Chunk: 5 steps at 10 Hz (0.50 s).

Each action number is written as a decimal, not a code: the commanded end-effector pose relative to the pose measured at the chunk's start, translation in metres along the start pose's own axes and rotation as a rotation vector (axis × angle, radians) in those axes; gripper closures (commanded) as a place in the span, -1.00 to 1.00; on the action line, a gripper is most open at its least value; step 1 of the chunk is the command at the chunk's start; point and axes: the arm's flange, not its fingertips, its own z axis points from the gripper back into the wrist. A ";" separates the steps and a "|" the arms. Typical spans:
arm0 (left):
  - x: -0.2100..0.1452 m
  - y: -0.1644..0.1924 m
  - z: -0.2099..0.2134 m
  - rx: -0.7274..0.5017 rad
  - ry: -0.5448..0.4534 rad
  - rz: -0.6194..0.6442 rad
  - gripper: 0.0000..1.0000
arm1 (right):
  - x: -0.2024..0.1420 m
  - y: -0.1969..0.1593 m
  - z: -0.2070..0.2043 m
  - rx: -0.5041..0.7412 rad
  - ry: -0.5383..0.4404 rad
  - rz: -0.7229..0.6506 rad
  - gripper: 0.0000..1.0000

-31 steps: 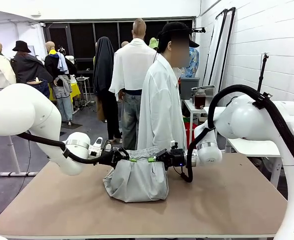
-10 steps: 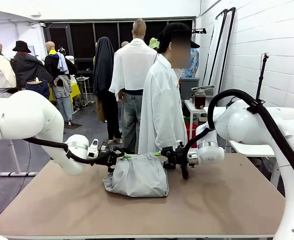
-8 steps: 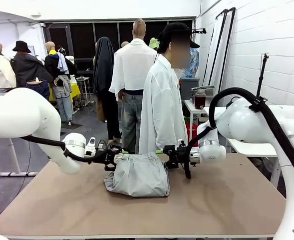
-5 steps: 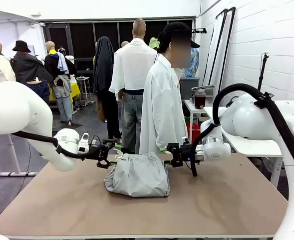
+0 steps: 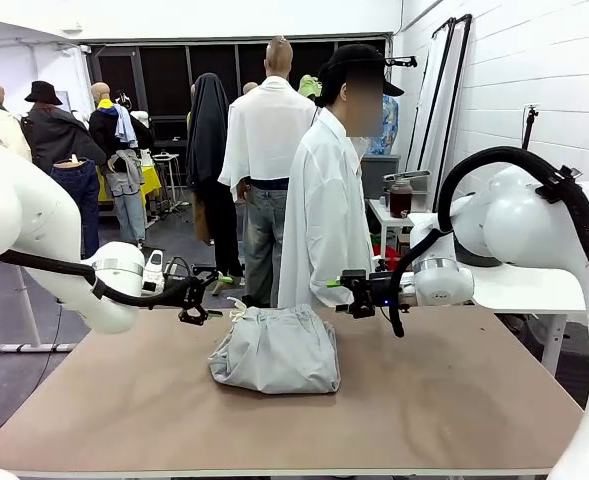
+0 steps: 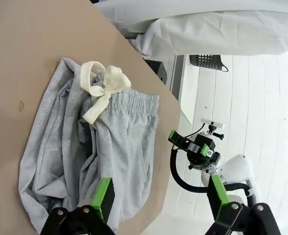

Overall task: Fold the training pants.
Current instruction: Fold the Training pants in half.

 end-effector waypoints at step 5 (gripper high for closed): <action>0.000 0.000 0.000 0.000 0.000 0.000 -1.00 | 0.000 0.000 0.000 0.000 0.000 0.000 -1.00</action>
